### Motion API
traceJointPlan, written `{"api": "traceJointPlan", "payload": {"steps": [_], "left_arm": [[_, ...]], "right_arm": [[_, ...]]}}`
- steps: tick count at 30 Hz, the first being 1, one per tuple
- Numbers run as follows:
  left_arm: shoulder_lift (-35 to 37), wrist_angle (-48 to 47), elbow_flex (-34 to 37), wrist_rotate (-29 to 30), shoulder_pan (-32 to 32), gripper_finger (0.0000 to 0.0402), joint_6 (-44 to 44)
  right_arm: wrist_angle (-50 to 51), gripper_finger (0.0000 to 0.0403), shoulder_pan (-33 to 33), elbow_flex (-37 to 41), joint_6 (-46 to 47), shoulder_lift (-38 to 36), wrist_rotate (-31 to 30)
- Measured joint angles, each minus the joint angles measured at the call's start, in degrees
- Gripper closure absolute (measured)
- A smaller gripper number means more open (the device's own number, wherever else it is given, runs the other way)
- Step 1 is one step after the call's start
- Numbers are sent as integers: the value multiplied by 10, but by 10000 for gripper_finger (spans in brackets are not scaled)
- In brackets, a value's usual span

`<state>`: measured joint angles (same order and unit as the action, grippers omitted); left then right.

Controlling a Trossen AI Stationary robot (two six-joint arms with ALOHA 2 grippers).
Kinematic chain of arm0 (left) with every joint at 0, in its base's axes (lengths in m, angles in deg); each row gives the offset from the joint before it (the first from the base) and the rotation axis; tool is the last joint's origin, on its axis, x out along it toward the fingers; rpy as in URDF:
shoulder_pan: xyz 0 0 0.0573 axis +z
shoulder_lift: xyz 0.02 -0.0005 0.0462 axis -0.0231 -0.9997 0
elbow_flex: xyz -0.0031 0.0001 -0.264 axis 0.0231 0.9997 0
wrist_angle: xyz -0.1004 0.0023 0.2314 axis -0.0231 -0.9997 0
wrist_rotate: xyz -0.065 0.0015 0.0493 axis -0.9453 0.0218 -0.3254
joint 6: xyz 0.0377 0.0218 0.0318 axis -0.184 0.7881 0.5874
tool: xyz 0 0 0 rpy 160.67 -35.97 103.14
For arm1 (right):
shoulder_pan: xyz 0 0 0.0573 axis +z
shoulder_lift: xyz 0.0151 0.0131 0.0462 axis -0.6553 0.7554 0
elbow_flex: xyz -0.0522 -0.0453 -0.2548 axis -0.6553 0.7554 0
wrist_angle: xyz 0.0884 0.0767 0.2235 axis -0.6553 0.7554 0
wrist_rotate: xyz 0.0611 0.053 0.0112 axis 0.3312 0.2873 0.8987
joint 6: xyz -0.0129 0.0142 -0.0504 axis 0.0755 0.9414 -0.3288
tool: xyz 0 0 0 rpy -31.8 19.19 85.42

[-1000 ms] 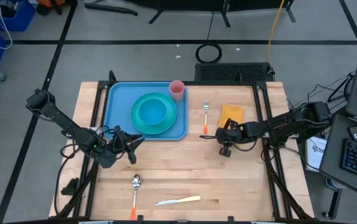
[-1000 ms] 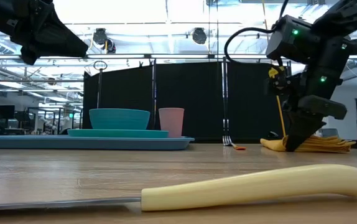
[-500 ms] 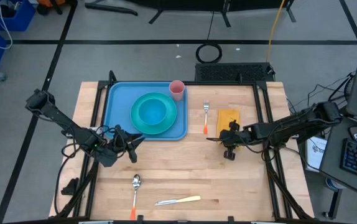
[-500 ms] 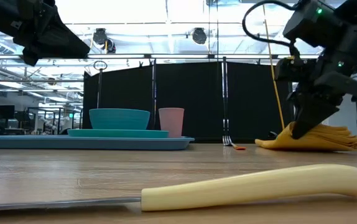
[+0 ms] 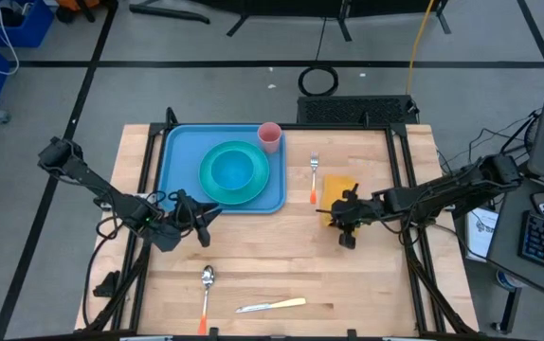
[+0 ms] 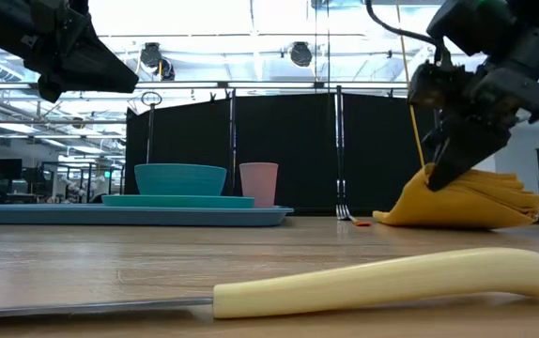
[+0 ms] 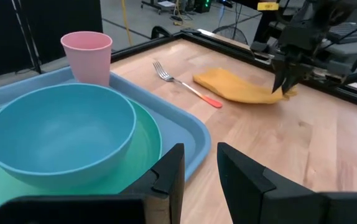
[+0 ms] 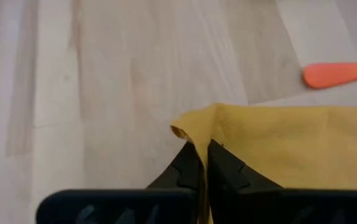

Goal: Set up tray
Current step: Put the yellow napkin to the left of the green plate on the blue serving tray

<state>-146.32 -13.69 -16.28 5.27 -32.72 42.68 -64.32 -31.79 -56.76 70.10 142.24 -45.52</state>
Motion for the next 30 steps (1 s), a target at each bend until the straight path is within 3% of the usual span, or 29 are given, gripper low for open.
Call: {"api": "traceJointPlan", "payload": {"steps": [7, 15, 20, 23, 30], "left_arm": [[0, 34, 0, -20, 1, 304, 58], [-20, 220, 0, -232, 30, 304, 302], [-76, 292, 0, -306, 74, 304, 381], [-122, 303, -14, -358, 102, 304, 385], [-232, 308, -86, -371, 126, 302, 448]], "right_arm": [[7, 402, 0, -37, 0, 0, 65], [19, 402, 0, -105, -7, 0, 133], [24, 402, 0, -136, -7, 0, 176], [22, 402, 0, -153, -7, -1, 184], [30, 402, 0, -184, -6, -1, 209]]}}
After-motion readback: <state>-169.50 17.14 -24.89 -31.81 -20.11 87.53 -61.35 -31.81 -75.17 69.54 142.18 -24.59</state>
